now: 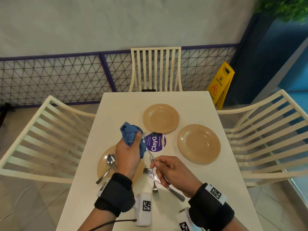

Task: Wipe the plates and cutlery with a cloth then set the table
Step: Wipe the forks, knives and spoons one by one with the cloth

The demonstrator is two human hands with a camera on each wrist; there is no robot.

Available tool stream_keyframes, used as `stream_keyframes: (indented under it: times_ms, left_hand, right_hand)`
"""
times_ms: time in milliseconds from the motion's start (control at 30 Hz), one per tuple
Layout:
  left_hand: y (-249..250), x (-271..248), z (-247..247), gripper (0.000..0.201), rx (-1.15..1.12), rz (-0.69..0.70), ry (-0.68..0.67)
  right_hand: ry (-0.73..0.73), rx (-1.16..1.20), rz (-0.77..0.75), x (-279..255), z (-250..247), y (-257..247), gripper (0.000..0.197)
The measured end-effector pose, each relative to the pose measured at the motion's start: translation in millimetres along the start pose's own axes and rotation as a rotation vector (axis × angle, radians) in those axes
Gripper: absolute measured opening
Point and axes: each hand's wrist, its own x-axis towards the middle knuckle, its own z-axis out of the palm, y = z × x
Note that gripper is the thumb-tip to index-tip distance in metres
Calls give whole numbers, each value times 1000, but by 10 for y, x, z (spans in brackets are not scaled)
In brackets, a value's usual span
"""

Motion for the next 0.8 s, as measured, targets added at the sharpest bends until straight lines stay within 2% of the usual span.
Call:
stream_keyframes:
  times_ms: [133,267,433,567,733,800]
  left_hand:
    - [-29,-180,63,16,-13,-87,-109]
    - [-14,22,-45,22,-59,-74,-35]
    - [-104,-274,75,29,-70,-174,-169]
    - [-73,-182,4,21,-72,-128,-122]
    - [-37,-58,-111,39,-115,-137,-126]
    - [32,-30,-156,44,-166,-106,-65]
  right_hand:
    - [29,-6,0,59,19,42,25]
    - [-3,-11,-7,-33,39,91,25]
    - [56,-29,-9,98,60,86,27]
    - [-18,15,43,93,62,113,24]
    - [-67,15,65,-17,-80,87,23]
    - [-44,-3,63,-58,-117,110,23]
